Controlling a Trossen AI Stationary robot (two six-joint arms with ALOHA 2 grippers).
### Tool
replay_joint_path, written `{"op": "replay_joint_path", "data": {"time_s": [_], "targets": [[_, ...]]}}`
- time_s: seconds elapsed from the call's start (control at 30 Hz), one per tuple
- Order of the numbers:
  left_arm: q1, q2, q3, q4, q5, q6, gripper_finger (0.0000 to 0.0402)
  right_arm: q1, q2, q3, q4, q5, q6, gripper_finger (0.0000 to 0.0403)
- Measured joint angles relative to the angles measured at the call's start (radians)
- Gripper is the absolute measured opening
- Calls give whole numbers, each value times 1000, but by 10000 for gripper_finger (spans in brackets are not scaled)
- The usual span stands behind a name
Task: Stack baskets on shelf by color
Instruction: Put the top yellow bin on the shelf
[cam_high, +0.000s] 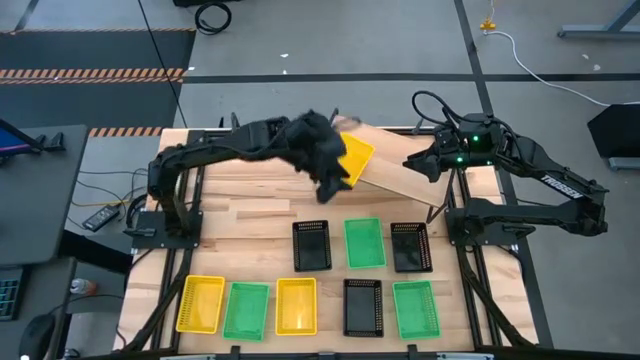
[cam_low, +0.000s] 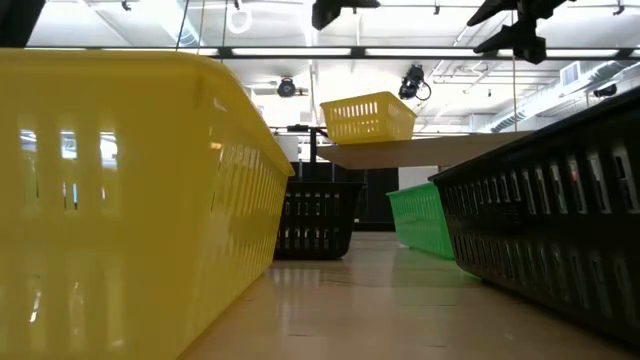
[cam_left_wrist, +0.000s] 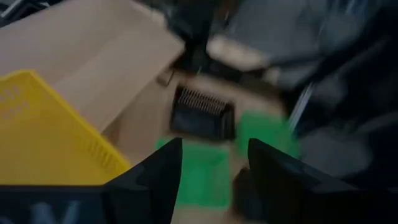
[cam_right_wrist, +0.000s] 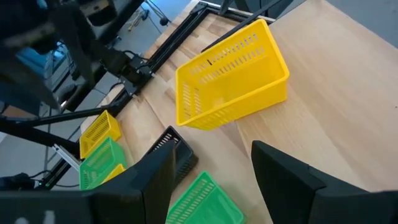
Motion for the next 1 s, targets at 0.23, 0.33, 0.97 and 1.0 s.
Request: {"op": "replay_joint_path", "data": {"time_s": [0.23,0.33,0.97,1.0], "targets": [[-128,12,-8,-174,-488,497,194,0,0,0,0,-3,-9,217],[-129,13,-21,-190,-577,612,204,0,0,0,0,-3,-6,217],[-76,27,-139,-9,-509,790,223,0,0,0,-1,-3,43,217],[-75,32,-139,-6,-490,798,224,0,0,0,-1,-3,44,217]]}}
